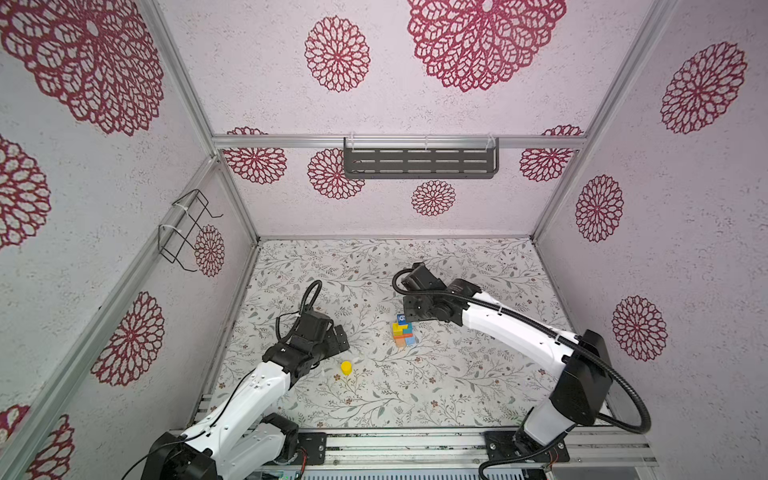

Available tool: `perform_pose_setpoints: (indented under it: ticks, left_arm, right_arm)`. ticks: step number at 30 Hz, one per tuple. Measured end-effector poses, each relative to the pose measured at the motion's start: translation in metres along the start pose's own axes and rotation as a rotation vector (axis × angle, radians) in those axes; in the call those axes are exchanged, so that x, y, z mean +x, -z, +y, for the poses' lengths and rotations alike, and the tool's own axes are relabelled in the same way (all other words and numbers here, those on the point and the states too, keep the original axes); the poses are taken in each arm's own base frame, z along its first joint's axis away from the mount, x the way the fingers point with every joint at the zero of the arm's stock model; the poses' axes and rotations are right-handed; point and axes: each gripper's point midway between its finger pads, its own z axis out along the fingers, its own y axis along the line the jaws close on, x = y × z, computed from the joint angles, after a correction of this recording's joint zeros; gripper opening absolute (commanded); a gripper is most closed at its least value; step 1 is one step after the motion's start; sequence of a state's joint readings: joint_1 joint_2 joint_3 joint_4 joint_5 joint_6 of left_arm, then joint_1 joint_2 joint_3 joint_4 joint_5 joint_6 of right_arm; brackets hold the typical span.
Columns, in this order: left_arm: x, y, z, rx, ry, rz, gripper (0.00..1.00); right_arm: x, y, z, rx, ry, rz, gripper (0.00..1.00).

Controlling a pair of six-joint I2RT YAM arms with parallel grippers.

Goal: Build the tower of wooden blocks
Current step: 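Raise the right gripper from the stack while left gripper moves toward the purple Y cube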

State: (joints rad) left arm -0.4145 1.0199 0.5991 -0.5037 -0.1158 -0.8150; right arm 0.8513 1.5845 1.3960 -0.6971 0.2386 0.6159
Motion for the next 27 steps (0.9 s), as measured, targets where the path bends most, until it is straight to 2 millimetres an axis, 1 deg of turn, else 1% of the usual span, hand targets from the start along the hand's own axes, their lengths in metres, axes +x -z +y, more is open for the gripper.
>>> perform_pose_setpoints:
  ticks: [3,8,13,16,21,25,27]
  left_arm:
    - [-0.008,0.004,0.000,-0.031,-0.003,-0.009,1.00]
    - [-0.019,0.011,0.007,-0.109,-0.012,-0.020,0.93]
    - [-0.023,0.019,0.018,-0.182,-0.026,-0.022,0.73]
    - [-0.023,0.019,0.026,-0.220,-0.023,-0.007,0.67]
    - [-0.025,0.021,0.044,-0.278,0.019,0.011,0.65]
    - [-0.028,0.022,0.065,-0.339,0.071,0.029,0.66]
    - [-0.030,0.022,0.073,-0.367,0.092,0.040,0.72]
  right_arm:
    - [0.004,0.009,-0.010,-0.012,0.010,-0.032,0.55]
    - [0.011,0.016,-0.029,-0.019,0.022,-0.070,0.57]
    - [0.017,0.018,-0.053,-0.032,0.003,-0.105,0.58]
    - [0.019,0.017,-0.065,-0.049,-0.014,-0.119,0.60]
    - [0.026,0.009,-0.077,-0.077,-0.032,-0.129,0.62]
    - [0.036,-0.001,-0.083,-0.093,-0.036,-0.127,0.72]
    - [0.040,-0.005,-0.085,-0.101,-0.038,-0.126,0.78]
